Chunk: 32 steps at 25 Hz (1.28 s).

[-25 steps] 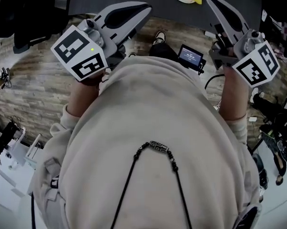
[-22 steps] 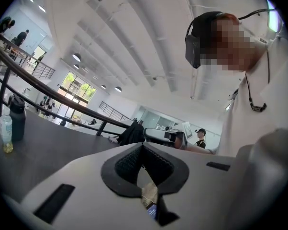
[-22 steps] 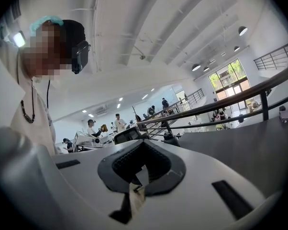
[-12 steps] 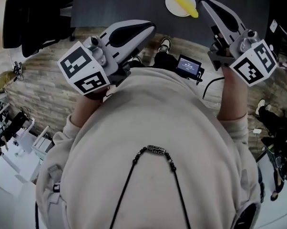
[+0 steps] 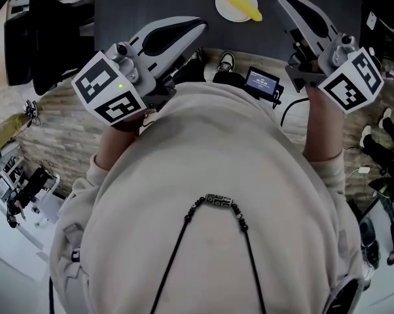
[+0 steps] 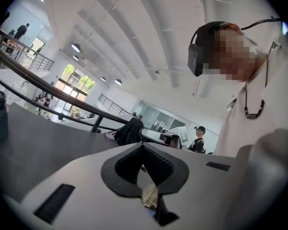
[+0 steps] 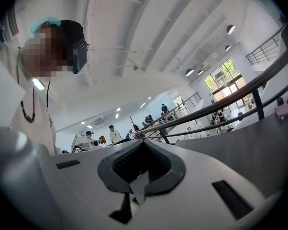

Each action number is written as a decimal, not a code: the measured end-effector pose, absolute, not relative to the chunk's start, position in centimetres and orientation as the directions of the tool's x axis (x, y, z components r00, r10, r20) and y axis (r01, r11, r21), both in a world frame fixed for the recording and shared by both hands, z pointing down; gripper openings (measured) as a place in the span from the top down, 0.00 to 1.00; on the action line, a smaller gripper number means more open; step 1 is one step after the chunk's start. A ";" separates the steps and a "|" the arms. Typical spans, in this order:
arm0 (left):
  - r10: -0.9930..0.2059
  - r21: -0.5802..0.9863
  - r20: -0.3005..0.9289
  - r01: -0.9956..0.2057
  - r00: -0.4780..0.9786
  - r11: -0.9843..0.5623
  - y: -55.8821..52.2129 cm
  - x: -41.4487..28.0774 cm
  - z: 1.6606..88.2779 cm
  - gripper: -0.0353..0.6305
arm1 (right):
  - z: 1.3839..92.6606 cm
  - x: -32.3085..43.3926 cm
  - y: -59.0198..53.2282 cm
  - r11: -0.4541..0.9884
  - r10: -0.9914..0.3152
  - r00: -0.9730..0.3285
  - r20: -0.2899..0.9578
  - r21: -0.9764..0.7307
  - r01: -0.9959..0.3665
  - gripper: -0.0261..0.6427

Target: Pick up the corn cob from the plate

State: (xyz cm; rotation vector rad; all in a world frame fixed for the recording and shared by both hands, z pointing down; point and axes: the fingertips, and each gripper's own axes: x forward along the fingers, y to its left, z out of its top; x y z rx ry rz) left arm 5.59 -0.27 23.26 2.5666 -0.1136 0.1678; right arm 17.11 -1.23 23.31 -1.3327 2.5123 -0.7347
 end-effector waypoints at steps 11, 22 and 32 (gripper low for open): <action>0.119 0.422 0.037 0.093 0.992 -0.902 -1.7 7.5 18.9 0.94 | 19.8 18.7 0.6 0.350 -0.906 -0.418 0.070 -0.434 -0.830 0.94; 0.243 0.403 0.031 0.210 0.970 -0.891 -0.1 11.1 18.5 0.94 | 21.6 21.3 3.1 0.181 -0.962 -0.247 0.118 -0.404 -0.897 0.94; 0.176 0.519 0.085 0.107 0.981 -0.848 -1.3 8.7 23.0 0.94 | 25.1 20.0 1.0 0.227 -0.910 -0.336 0.245 -0.385 -0.895 0.94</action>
